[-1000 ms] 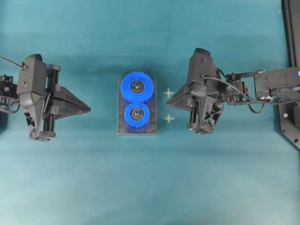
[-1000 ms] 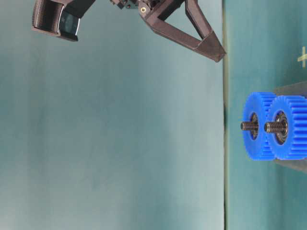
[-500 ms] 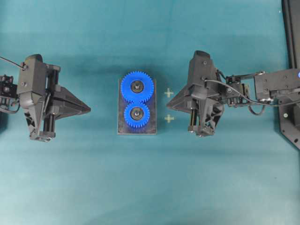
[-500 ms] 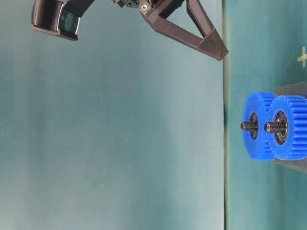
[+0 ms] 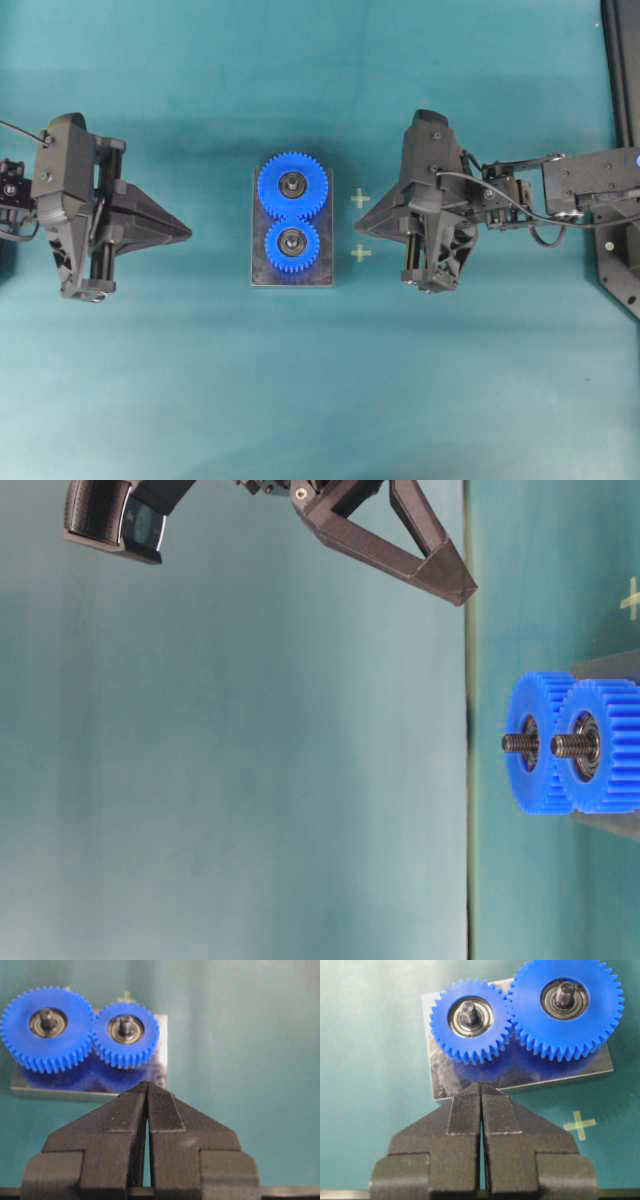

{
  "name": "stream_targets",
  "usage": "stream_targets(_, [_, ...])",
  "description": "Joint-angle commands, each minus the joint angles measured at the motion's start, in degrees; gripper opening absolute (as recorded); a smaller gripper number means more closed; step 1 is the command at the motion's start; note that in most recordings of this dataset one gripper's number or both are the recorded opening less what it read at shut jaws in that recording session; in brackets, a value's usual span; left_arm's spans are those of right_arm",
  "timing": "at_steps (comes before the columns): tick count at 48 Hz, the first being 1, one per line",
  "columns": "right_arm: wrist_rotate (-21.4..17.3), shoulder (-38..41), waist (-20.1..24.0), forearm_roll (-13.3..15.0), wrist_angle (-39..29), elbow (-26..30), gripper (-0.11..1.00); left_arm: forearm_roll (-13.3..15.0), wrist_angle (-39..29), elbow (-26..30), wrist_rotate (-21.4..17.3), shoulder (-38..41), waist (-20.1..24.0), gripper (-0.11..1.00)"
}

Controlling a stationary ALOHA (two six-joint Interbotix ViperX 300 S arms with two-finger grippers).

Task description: Fit the small gear onto the shaft.

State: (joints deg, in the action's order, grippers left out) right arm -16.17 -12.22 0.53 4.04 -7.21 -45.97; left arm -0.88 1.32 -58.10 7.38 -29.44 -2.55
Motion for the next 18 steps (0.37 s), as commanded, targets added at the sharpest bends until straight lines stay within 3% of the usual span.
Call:
stream_targets(1, [0.44,-0.62,0.18,0.09,0.35,0.44,-0.01,-0.09,0.35,1.05,0.18,-0.09,-0.18,0.0])
stream_targets(18, [0.44,-0.7,0.26,0.0,0.26,0.44,-0.01,-0.18,0.35,0.53,0.18,-0.18,0.18,0.0])
